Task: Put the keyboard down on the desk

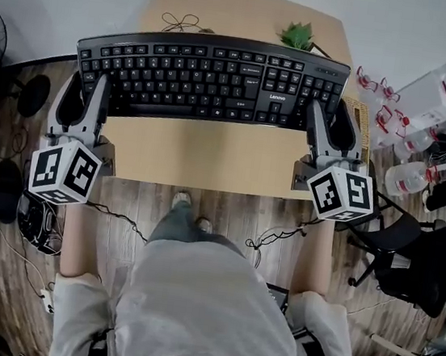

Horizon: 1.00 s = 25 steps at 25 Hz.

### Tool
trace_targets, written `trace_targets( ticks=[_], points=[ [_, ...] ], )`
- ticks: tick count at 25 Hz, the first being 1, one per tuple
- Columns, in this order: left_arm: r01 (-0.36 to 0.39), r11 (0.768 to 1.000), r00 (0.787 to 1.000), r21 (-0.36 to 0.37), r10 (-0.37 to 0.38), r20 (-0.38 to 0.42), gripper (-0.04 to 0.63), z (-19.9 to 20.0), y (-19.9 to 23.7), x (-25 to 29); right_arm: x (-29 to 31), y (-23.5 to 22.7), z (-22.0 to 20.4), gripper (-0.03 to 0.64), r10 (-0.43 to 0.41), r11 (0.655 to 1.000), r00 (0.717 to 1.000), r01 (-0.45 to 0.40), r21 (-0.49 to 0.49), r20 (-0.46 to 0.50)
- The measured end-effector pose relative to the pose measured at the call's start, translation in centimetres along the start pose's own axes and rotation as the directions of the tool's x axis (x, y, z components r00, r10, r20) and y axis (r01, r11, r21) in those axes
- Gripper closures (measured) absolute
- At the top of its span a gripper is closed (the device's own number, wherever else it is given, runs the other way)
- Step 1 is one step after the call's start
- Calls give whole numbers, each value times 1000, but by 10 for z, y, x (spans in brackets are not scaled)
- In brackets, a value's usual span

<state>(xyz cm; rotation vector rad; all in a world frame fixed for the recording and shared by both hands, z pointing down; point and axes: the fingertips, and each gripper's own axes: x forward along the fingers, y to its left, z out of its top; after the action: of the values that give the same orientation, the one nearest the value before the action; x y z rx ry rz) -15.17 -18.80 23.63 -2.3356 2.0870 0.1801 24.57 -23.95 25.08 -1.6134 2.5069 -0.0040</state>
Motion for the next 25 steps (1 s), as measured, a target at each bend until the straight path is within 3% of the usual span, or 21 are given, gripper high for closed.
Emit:
trace_targets(
  ticks=[13,25],
  points=[
    [-4,999,985,-40,-3,-170,364,-75,31,42,37,-7,-78,380,-37,998,984,46,47,-173],
    [-13,997,930,-72,-14,-368,364,-169,48,91,68,-32,-174,380,-64,989,927,109,101,-371]
  ],
)
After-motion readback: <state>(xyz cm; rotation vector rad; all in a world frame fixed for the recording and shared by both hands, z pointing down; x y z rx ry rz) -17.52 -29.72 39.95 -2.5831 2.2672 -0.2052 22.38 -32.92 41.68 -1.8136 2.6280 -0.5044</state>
